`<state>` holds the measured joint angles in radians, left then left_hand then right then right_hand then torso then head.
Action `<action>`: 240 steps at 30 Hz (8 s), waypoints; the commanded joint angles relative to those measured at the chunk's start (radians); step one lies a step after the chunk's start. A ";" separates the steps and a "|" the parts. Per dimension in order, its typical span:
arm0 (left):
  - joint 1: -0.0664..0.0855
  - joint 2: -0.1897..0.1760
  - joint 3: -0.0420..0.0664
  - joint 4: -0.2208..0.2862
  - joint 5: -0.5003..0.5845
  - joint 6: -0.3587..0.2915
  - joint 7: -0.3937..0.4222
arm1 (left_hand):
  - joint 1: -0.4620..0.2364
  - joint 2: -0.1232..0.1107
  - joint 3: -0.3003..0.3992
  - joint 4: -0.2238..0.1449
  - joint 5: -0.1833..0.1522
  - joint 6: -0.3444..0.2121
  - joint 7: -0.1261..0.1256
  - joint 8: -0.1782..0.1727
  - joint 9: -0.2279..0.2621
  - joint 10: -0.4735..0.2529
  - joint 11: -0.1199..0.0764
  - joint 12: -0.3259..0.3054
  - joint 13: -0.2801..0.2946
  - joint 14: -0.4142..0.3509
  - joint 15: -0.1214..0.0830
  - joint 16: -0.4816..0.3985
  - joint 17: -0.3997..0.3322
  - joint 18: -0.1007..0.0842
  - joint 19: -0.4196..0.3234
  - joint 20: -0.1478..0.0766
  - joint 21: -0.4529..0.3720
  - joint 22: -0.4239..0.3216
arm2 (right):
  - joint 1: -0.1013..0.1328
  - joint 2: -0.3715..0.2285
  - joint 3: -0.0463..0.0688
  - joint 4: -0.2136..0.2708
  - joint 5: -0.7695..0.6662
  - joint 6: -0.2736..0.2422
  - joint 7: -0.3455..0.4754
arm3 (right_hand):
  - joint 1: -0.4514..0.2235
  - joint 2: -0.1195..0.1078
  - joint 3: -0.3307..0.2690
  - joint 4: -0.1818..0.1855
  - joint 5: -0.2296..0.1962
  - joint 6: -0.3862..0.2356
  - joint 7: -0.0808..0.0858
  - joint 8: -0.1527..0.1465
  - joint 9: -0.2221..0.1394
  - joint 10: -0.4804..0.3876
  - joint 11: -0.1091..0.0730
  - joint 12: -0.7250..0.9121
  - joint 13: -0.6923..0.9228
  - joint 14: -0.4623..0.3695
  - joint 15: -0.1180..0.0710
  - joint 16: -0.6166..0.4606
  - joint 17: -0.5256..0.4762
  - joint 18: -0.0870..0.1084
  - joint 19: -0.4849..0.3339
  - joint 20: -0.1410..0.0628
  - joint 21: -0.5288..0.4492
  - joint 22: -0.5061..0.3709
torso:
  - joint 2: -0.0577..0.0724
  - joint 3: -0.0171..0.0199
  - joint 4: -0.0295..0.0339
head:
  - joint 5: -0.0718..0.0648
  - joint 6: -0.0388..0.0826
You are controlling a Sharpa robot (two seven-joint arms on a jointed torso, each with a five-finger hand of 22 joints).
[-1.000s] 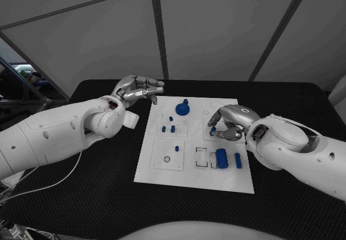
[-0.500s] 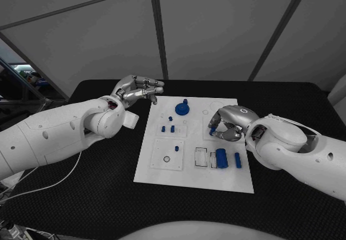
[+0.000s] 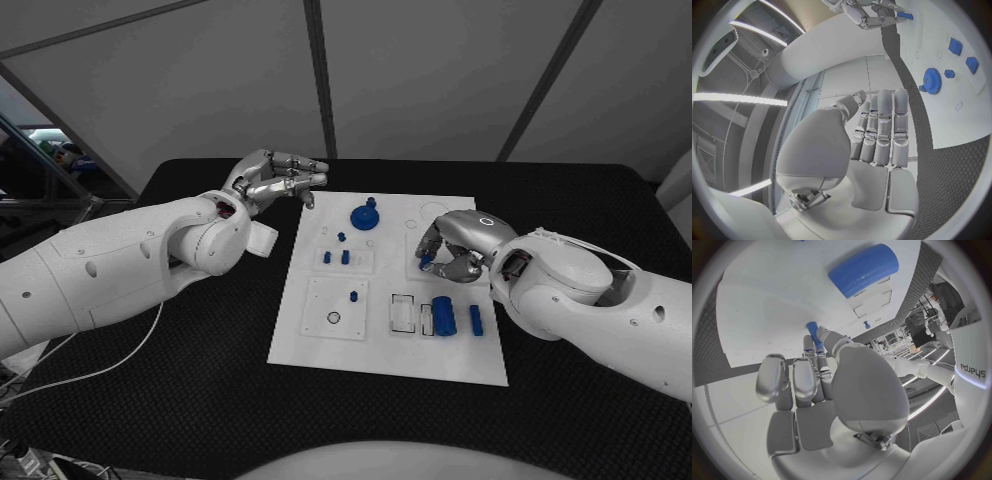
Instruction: Assemble the parts on the task board
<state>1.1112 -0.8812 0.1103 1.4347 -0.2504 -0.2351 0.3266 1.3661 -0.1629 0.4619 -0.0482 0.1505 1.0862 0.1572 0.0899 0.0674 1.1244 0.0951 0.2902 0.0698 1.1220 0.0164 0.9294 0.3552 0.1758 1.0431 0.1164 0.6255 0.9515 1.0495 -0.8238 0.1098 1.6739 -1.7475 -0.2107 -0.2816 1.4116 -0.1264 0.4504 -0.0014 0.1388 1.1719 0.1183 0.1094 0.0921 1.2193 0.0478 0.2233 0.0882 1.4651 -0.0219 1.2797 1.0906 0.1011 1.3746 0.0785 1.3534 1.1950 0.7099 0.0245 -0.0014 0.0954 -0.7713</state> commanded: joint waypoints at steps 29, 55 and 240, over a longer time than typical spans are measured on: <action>-0.002 0.003 0.001 -0.002 0.002 0.012 0.002 | -0.009 0.007 0.003 0.002 0.005 0.000 0.005 -0.007 -0.001 -0.005 -0.001 0.004 -0.001 0.000 0.003 -0.003 -0.002 0.006 -0.005 0.005 -0.005 -0.001 | 0.003 0.022 0.055 0.192 0.153 -0.128 0.016 | 0.005 0.020 0.006 -0.004 0.006 0.017 -0.003 0.010 0.008 0.020 -0.004 -0.001 0.006 0.024 -0.012 0.008 0.001 -0.023 0.014 -0.004 0.012 0.014 | 0.000 -0.0010 0.0007 | 0.007 0.002; -0.001 0.014 0.001 0.000 0.003 0.015 0.003 | -0.009 0.007 0.003 0.002 0.005 0.000 0.005 -0.007 -0.001 -0.005 -0.001 0.004 -0.001 0.000 0.003 -0.003 -0.002 0.006 -0.005 0.005 -0.005 -0.001 | -0.023 0.190 -0.064 0.074 0.104 -0.062 0.071 | 0.004 0.018 0.005 -0.008 0.014 0.014 -0.001 0.008 0.009 0.019 -0.003 -0.007 0.007 0.024 -0.011 0.007 -0.002 -0.023 0.014 -0.005 0.012 0.013 | 0.000 -0.0001 -0.0004 | 0.055 -0.025; -0.002 -0.010 -0.001 0.007 0.020 0.017 -0.005 | -0.013 0.012 0.003 0.003 0.004 0.003 0.003 -0.006 0.000 -0.006 -0.002 0.010 0.000 0.001 0.003 -0.006 -0.007 0.007 -0.004 0.005 -0.010 -0.004 | -0.090 -0.188 -0.065 0.274 0.364 -0.293 -0.253 | -0.073 0.056 -0.606 0.289 0.493 -0.153 -0.060 0.338 0.236 0.176 -0.064 1.087 1.174 0.076 -0.056 0.224 0.342 -0.067 0.118 -0.043 0.136 0.230 | -0.004 -0.0011 -0.0199 | -0.090 0.000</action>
<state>1.1083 -0.8917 0.1091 1.4398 -0.2340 -0.2262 0.3196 1.3582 -0.1550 0.4619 -0.0482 0.1505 1.0862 0.1571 0.0899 0.0674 1.1246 0.0950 0.2942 0.0698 1.1220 0.0165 0.9294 0.3493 0.1759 1.0431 0.1164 0.6217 0.9482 0.9589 -1.0142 0.0440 1.9433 -1.4168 -0.4326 -0.5635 1.3372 -0.0861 -0.1570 0.2808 0.6275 0.9865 0.0813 0.4382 0.3101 1.3901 -0.0160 1.3054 1.2607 1.4671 -0.0704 1.4967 1.3074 0.0540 1.4652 0.0444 1.4861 1.3074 0.7059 0.0239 -0.0206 0.0083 -0.7730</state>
